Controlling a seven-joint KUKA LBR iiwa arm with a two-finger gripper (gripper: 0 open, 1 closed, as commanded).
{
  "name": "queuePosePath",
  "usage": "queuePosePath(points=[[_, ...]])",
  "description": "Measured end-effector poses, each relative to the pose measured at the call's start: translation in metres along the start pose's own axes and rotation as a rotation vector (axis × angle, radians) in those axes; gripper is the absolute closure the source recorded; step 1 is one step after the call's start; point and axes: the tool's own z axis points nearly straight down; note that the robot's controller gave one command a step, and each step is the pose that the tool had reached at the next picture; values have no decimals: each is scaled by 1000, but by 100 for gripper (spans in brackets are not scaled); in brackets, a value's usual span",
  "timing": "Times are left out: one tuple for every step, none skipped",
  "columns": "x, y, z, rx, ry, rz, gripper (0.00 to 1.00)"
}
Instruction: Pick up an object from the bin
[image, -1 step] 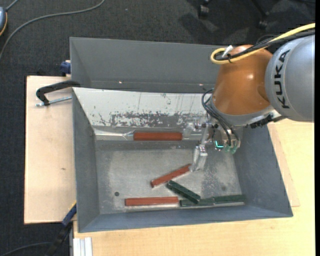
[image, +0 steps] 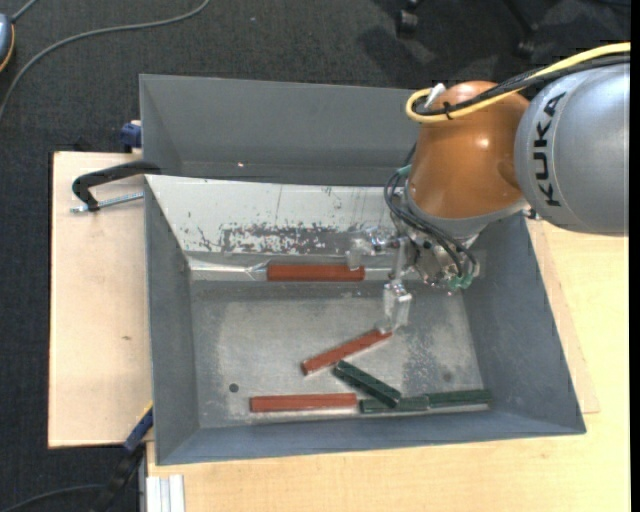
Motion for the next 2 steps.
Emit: queuePosePath(points=[[75, -23, 98, -3, 12, 61, 0], [72, -23, 95, 0, 2, 57, 100]])
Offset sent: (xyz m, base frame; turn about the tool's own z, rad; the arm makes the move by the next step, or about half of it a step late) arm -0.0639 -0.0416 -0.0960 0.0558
